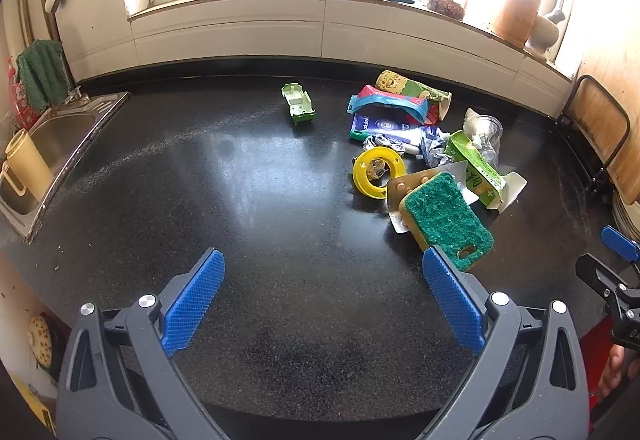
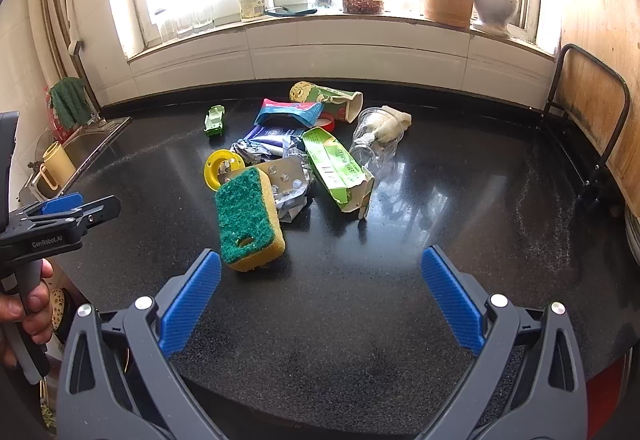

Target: Collect trash

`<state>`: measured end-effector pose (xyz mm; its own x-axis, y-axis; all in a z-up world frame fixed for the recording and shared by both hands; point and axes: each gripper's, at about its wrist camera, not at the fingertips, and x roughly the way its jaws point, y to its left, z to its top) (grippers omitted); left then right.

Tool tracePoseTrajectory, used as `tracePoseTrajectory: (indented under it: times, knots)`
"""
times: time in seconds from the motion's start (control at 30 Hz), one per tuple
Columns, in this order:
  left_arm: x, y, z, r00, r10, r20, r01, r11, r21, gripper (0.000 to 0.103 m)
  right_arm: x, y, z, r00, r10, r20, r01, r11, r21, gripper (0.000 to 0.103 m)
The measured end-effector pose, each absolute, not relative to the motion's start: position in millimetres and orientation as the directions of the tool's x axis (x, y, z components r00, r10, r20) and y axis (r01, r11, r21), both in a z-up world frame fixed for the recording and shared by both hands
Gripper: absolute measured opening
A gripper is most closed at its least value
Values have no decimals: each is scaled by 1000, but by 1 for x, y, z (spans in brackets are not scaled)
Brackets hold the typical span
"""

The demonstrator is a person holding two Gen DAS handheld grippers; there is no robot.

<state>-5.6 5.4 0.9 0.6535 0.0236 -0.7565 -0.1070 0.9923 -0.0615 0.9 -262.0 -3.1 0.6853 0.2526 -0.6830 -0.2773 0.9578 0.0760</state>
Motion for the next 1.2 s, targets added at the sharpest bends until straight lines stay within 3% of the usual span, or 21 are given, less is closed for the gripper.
tracePoseTrajectory:
  times: [1.2]
  knots:
    - [-4, 1, -1, 649, 21, -760, -102, 993, -59, 97, 0, -262, -6, 677, 258, -689, -273, 958, 91, 97]
